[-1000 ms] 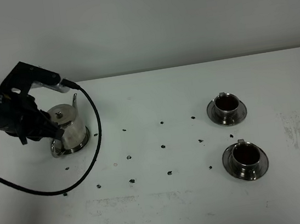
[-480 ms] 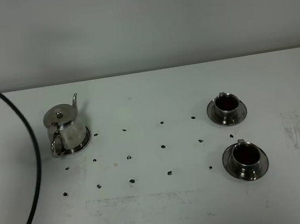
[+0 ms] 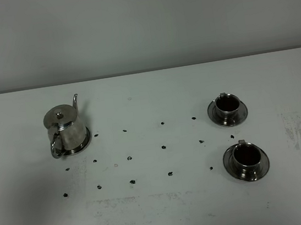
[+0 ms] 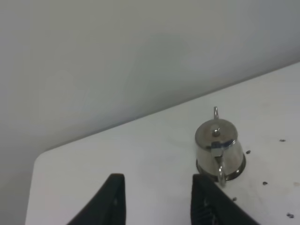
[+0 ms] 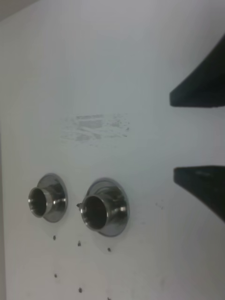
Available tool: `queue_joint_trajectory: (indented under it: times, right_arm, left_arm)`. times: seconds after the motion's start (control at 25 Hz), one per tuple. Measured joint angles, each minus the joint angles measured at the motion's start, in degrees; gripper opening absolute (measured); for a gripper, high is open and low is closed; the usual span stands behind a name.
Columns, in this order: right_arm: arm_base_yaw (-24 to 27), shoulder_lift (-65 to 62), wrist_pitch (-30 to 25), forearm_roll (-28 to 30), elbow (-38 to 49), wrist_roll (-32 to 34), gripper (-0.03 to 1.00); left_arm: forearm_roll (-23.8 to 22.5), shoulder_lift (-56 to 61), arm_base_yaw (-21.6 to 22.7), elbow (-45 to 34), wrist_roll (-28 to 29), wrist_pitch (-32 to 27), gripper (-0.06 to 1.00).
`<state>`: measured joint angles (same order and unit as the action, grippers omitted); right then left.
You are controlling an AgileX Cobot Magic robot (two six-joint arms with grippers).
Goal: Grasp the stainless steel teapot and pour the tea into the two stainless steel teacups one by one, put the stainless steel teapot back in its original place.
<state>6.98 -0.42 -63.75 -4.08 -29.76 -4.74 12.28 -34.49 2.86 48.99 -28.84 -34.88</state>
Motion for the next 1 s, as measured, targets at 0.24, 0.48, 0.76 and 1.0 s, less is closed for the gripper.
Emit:
queue_joint_trajectory:
  times: [0.24,0.48,0.76,1.0]
  right_arm:
    - [0.0,0.0,0.0,0.0,0.0,0.0,0.29]
    - [0.0,0.0,0.0,0.0,0.0,0.0,0.29]
    - [0.0,0.0,0.0,0.0,0.0,0.0,0.29]
    - [0.0,0.0,0.0,0.0,0.0,0.0,0.29]
  left_arm:
    - [3.39,7.43,0.0,0.0,0.49,-14.8,0.36]
    - [2.61,14.71,0.0,0.0,7.19,-33.31,0.36]
    - [1.05,24.87,-0.07,-6.01,11.25,-33.72,0.36]
    - [1.79,31.37,-1.24,-15.56,11.41,-30.16,0.36]
